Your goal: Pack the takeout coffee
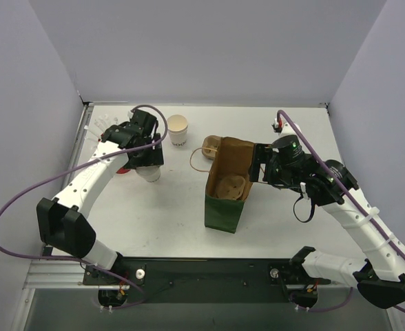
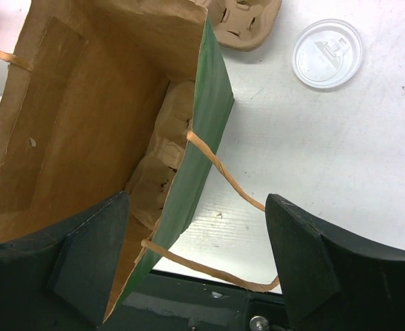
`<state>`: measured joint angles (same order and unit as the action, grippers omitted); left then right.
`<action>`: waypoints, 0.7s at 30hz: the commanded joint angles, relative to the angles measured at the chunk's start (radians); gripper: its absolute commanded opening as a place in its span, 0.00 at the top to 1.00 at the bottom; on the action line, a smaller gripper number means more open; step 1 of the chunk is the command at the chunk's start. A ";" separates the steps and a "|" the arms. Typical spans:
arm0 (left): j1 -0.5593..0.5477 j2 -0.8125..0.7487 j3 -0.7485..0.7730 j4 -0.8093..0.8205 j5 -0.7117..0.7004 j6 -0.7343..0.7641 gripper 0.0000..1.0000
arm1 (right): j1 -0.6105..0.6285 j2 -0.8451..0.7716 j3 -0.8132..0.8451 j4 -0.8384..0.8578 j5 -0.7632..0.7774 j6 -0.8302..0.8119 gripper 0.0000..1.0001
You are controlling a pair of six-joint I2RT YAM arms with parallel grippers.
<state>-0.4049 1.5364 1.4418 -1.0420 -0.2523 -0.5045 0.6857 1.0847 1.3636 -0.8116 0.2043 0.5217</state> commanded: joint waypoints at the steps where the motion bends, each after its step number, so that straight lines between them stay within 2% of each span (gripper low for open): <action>1: -0.002 -0.067 0.104 -0.027 -0.016 0.023 0.67 | -0.009 0.009 0.042 0.006 0.024 -0.003 0.25; 13: -0.011 -0.052 0.471 -0.141 -0.004 0.072 0.67 | -0.032 0.015 0.063 0.005 0.032 0.000 0.25; 21: -0.061 -0.065 0.597 -0.139 0.065 0.104 0.67 | -0.046 0.015 0.063 0.005 0.061 0.011 0.26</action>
<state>-0.4347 1.5040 1.9663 -1.1782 -0.2348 -0.4335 0.6483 1.0939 1.3960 -0.8116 0.2138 0.5228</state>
